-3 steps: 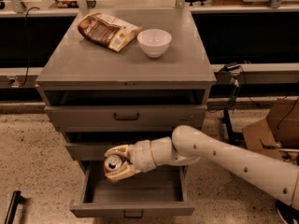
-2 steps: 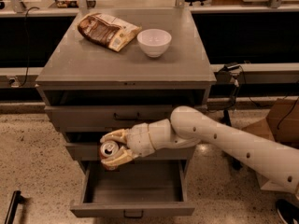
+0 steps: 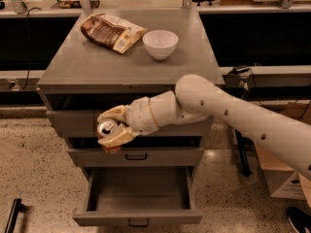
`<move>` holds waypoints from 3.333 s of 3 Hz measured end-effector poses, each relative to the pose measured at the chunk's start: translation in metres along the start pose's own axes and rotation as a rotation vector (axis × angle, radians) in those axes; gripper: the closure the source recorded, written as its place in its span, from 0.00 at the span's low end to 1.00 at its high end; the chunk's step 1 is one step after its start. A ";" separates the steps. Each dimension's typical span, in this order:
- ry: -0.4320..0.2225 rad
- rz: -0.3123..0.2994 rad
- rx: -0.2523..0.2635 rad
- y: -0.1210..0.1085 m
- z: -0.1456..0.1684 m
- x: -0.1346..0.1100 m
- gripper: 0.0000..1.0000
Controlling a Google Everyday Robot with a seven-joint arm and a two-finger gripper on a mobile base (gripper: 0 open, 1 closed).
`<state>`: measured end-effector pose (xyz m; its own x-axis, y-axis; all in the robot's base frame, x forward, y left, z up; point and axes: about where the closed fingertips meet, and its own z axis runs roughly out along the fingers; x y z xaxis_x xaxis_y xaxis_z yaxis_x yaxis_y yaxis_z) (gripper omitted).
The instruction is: Pick coke can from bottom drawer and place on counter
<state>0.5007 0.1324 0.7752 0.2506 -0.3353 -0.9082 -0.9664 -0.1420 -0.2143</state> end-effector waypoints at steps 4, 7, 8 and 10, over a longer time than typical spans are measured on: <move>0.069 0.065 0.144 -0.137 -0.055 -0.114 1.00; 0.066 0.133 0.261 -0.179 -0.096 -0.164 1.00; 0.050 0.166 0.271 -0.187 -0.082 -0.162 1.00; -0.063 0.398 0.326 -0.211 -0.061 -0.152 1.00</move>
Offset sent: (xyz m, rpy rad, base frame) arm 0.0993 -0.0239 0.1230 -0.0031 -0.0291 -0.1924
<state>0.6700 0.1564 0.9809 -0.1340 -0.2467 -0.9598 -0.9564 0.2858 0.0601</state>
